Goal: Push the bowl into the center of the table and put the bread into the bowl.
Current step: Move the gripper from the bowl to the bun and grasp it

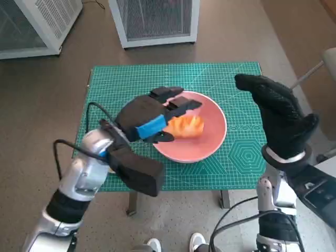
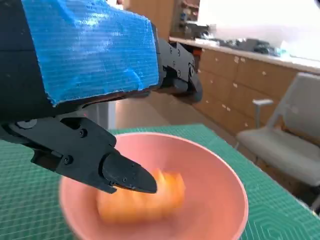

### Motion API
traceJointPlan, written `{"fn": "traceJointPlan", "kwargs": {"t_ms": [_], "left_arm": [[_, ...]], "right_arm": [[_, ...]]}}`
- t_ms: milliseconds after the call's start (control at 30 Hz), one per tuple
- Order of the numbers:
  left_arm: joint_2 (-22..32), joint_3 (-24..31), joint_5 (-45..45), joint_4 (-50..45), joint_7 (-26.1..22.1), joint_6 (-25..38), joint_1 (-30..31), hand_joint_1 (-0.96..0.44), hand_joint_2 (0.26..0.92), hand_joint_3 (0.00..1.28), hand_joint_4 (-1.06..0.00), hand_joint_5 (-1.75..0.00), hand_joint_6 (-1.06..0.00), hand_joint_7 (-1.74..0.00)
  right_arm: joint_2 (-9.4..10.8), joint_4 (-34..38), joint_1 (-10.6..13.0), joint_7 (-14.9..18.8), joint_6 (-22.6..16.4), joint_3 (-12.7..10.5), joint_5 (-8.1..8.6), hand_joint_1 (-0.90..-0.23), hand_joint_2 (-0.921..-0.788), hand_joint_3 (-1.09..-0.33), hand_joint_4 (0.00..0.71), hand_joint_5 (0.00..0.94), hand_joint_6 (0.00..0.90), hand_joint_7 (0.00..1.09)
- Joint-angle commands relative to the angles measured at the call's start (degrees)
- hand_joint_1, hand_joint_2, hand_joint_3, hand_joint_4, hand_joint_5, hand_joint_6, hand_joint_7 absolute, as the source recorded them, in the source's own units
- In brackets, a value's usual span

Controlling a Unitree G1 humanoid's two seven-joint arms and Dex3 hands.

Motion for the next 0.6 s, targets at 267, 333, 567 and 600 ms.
{"fn": "traceJointPlan", "kwargs": {"t_ms": [267, 333, 567, 600], "left_arm": [[8.79, 13.31, -8.98, -17.33, -9.39, 8.23, 8.73, -0.42, 0.855, 0.00, -0.14, 0.00, -0.25, -0.14], [10.45, 15.04, -9.45, -19.40, -10.81, 9.92, 9.91, -0.41, 0.840, 0.00, -0.14, -0.01, -0.26, -0.14], [15.25, 20.36, -10.62, -24.12, -14.07, 13.62, 14.42, -0.35, 0.792, 0.00, -0.16, -0.01, -0.28, -0.13], [15.73, 21.07, -10.79, -24.42, -14.25, 13.84, 15.23, -0.34, 0.785, 0.00, -0.17, -0.01, -0.29, -0.13]], "right_arm": [[0.11, -1.11, 2.31, -0.57, 0.25, 0.29, -0.31, -0.488, -0.921, -0.536, 0.324, 0.000, -0.001, 0.60], [0.06, -1.33, 2.44, -0.62, 0.44, 0.28, -0.21, -0.490, -0.921, -0.538, 0.323, 0.000, -0.001, 0.59], [0.15, -1.29, 2.56, -0.62, 0.88, 0.36, 0.12, -0.495, -0.921, -0.538, 0.322, 0.000, -0.001, 0.59], [0.16, -1.16, 2.52, -0.58, 0.94, 0.34, 0.20, -0.496, -0.921, -0.537, 0.322, 0.000, -0.001, 0.59]]}}
